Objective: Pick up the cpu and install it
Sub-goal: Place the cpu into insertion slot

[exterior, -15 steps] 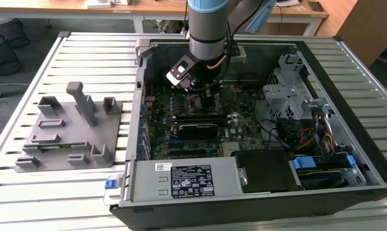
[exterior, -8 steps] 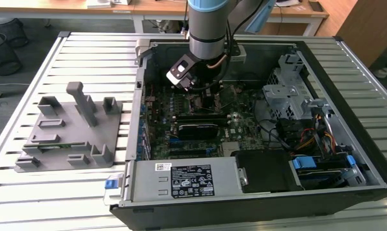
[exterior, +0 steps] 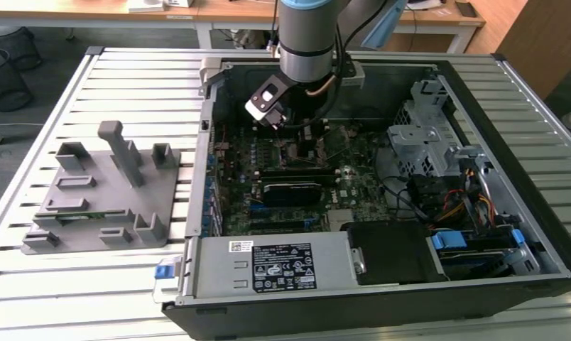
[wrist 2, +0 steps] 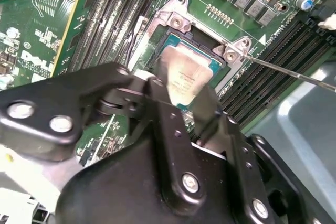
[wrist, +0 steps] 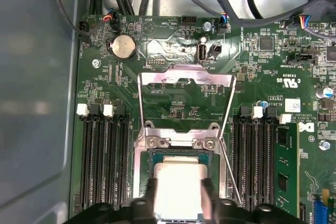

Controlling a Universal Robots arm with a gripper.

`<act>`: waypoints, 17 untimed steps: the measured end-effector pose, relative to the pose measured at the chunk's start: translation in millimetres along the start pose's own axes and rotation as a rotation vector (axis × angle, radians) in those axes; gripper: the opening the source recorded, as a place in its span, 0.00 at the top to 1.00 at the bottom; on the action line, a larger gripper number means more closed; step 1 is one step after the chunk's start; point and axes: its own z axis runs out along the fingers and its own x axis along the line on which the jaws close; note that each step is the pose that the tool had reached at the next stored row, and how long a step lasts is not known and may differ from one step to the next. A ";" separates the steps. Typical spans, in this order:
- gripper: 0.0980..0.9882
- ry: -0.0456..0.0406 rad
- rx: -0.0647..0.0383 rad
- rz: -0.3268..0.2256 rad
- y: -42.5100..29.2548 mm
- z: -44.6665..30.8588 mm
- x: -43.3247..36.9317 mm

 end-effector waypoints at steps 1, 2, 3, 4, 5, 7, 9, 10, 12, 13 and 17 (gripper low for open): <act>0.65 -0.0002 0.000 0.000 0.0 -0.6 0.0; 0.65 -0.0005 0.000 0.000 0.0 -1.3 0.0; 0.72 -0.0005 0.000 0.000 0.1 -2.1 0.0; 0.78 -0.0005 0.000 0.000 0.1 -3.0 0.0; 0.78 -0.0006 0.000 0.000 0.2 -4.0 0.0; 0.92 -0.0006 0.000 0.000 0.3 -5.7 0.1; 0.98 -0.0008 0.000 0.000 0.3 -6.8 0.1; 0.98 -0.0008 0.000 0.000 0.4 -7.3 0.1; 0.99 -0.0008 0.000 0.000 0.4 -8.4 0.1; 0.99 -0.0007 0.000 0.000 0.5 -8.7 0.1; 0.99 -0.0009 0.000 0.000 0.6 -10.6 0.1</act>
